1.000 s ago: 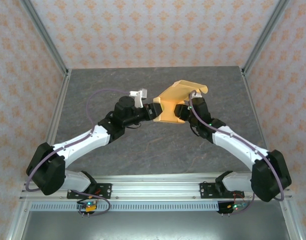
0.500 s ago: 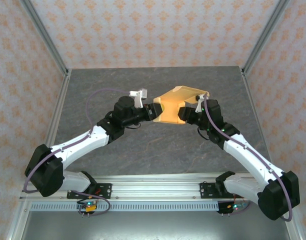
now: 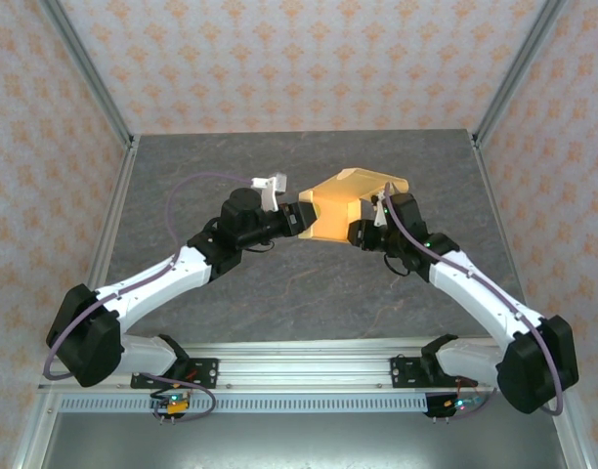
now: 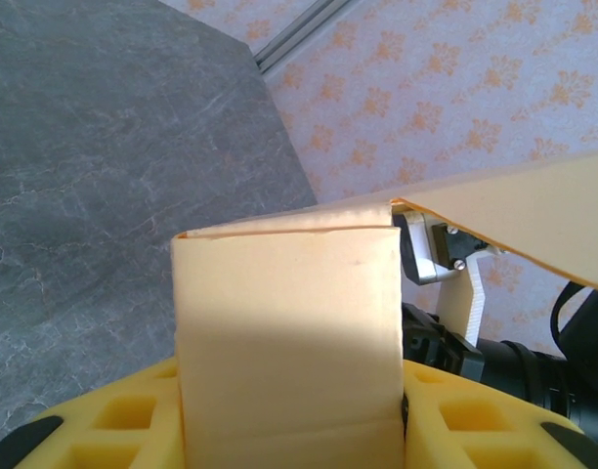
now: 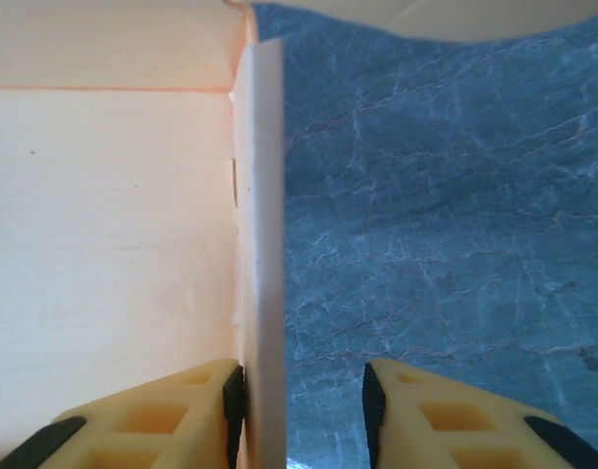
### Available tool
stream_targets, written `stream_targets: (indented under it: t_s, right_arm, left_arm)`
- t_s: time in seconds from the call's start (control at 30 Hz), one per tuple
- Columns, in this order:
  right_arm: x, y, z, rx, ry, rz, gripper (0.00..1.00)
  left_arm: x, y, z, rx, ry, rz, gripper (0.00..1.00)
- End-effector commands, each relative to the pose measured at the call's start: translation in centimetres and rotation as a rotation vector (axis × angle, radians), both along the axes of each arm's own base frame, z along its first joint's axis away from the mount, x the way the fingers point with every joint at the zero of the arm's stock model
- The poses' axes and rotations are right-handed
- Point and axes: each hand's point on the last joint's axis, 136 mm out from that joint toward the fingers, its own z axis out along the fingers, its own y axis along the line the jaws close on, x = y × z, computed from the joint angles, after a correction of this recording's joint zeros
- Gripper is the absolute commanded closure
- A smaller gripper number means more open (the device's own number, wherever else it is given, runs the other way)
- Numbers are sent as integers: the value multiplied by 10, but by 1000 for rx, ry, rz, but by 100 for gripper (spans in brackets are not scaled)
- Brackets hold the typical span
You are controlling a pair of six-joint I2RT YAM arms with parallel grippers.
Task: Fold the paper box
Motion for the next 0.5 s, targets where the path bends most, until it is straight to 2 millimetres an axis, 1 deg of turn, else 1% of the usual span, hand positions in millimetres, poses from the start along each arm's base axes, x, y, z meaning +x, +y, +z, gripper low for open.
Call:
stream_targets:
  t_s: [0.0, 0.17, 0.23, 0.3, 0.4, 0.47]
  right_arm:
    - [0, 5, -5, -7, 49, 30, 65]
    - [11, 9, -14, -31, 63, 16, 72]
    - [14, 11, -19, -67, 63, 8, 73]
    - [18, 12, -23, -140, 42, -12, 75]
    - [22, 12, -29, -204, 11, -63, 74]
    - [24, 15, -31, -172, -5, -83, 73]
  left_arm:
    - [-1, 1, 37, -56, -95, -5, 79]
    - [0, -2, 38, -64, -97, -14, 79]
    - [0, -3, 39, -69, -96, -17, 79]
    - [1, -4, 38, -75, -93, -18, 79]
    - [2, -5, 39, -83, -93, -16, 79]
    - [2, -6, 39, -86, -93, -20, 79]
